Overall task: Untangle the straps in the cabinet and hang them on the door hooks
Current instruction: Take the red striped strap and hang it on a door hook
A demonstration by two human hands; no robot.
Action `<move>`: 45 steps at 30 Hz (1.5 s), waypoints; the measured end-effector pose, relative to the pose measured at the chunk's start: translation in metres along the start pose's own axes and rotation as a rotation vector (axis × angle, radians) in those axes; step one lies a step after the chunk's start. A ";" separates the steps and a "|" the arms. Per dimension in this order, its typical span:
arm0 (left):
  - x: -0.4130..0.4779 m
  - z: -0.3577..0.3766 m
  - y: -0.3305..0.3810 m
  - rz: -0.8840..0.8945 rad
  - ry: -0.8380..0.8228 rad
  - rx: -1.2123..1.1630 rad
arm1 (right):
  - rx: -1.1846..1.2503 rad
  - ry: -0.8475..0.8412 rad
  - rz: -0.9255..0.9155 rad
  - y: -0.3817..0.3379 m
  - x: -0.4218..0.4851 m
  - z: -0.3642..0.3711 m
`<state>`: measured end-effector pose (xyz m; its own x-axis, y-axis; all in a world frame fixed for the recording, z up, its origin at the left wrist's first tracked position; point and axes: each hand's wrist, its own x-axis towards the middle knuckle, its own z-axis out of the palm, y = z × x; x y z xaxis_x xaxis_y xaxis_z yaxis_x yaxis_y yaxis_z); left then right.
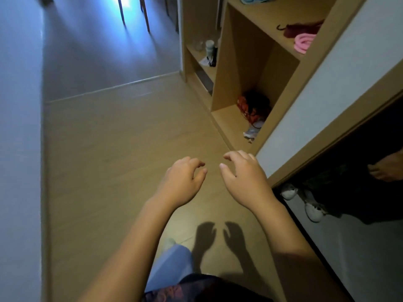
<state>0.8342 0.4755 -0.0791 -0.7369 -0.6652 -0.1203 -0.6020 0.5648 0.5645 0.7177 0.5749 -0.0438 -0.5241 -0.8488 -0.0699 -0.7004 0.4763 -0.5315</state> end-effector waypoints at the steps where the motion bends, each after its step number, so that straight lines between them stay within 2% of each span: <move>1: 0.016 -0.004 -0.005 -0.011 0.006 -0.007 | -0.002 0.000 0.000 0.000 0.019 0.001; 5: 0.093 -0.025 -0.024 -0.006 -0.012 0.001 | 0.010 0.012 0.020 -0.005 0.096 0.005; 13: 0.257 -0.090 -0.047 0.143 -0.100 0.053 | 0.029 0.049 0.135 -0.025 0.253 -0.003; 16: 0.306 -0.098 -0.045 0.157 -0.120 0.036 | 0.020 0.165 0.128 -0.021 0.293 -0.008; 21: 0.384 -0.095 -0.032 0.196 -0.188 0.042 | 0.085 0.145 0.231 0.006 0.356 -0.032; 28: 0.509 -0.077 0.024 0.312 -0.197 0.081 | 0.099 0.265 0.276 0.077 0.448 -0.082; 36: 0.626 -0.062 0.104 0.502 -0.203 -0.002 | 0.123 0.389 0.340 0.138 0.534 -0.150; 41: 0.679 -0.056 0.135 0.570 -0.300 -0.027 | 0.074 0.528 0.506 0.165 0.569 -0.165; 45: 0.722 -0.053 0.154 0.700 -0.449 0.058 | 0.070 0.847 0.647 0.184 0.590 -0.176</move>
<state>0.2253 0.0566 -0.0360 -0.9919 0.1000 -0.0784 0.0349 0.8076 0.5887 0.1947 0.2025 -0.0343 -0.9710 0.0092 0.2389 -0.1534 0.7423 -0.6523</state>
